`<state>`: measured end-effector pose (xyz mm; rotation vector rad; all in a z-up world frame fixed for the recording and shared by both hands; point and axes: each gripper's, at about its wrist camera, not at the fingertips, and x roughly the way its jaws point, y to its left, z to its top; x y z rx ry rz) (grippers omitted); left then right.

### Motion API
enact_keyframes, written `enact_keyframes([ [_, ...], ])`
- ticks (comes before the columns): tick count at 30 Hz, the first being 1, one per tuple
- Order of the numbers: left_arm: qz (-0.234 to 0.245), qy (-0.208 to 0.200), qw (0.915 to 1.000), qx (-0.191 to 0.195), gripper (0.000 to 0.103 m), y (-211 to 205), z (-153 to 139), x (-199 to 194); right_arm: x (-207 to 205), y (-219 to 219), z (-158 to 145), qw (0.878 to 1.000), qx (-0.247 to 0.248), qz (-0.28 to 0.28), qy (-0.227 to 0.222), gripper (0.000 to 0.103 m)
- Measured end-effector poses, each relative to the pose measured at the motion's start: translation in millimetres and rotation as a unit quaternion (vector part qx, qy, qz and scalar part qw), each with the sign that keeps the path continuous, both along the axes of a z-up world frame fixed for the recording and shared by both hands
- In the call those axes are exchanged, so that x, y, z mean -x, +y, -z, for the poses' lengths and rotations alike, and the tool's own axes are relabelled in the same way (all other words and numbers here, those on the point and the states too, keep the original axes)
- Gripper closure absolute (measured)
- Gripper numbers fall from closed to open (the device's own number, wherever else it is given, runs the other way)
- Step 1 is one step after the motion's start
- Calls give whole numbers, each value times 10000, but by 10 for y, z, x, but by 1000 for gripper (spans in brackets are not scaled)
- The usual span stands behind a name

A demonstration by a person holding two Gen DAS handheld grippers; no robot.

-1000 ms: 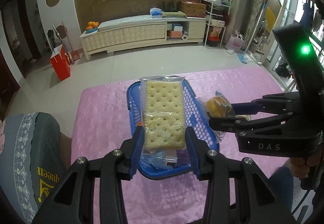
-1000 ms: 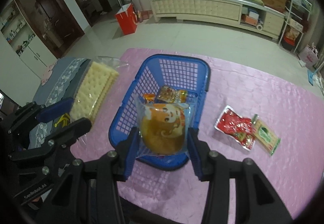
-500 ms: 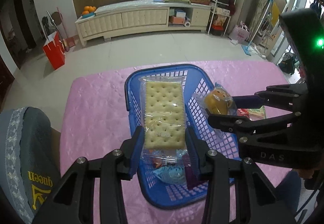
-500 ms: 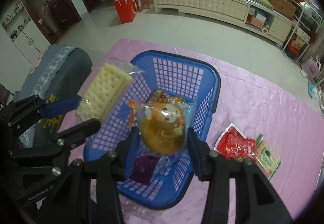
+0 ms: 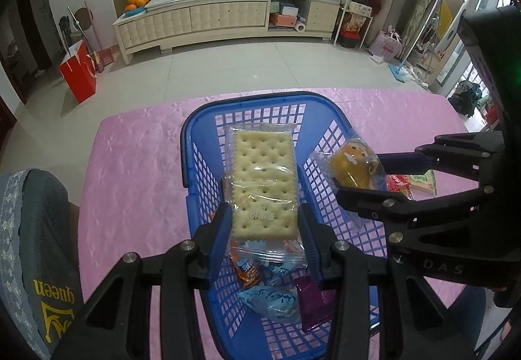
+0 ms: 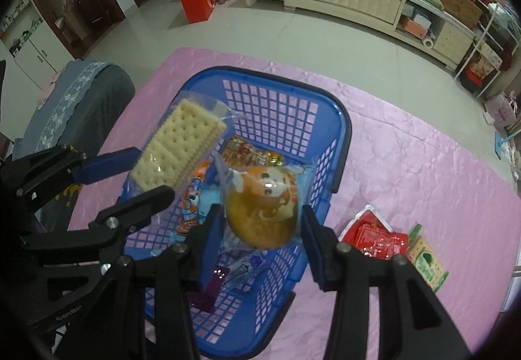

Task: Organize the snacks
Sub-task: 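Open both tools to drop the cracker pack and bun bag into the basket, then move both tools away from the basket toward the red packet and green cracker pack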

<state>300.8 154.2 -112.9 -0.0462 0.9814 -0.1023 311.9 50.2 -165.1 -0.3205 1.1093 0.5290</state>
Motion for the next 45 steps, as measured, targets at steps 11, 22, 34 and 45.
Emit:
enact_keyframes([
  [11,-231,9,9996,147,40,90,-80,108,32,-118,-63,9998,-5,182,-71,23],
  [22,-81,-245,9997,-30,40,-222,-498,543,452,-458,-535,9987,-274,344,-260,22],
  [34,78,-685,9974,-201,38,-772,-1059,1067,1051,-1132,-1033,9944,-578,628,-622,22],
  [45,449,-843,9948,-362,36,-1484,-1137,1105,1209,-1809,-1145,9909,-565,901,-825,22],
])
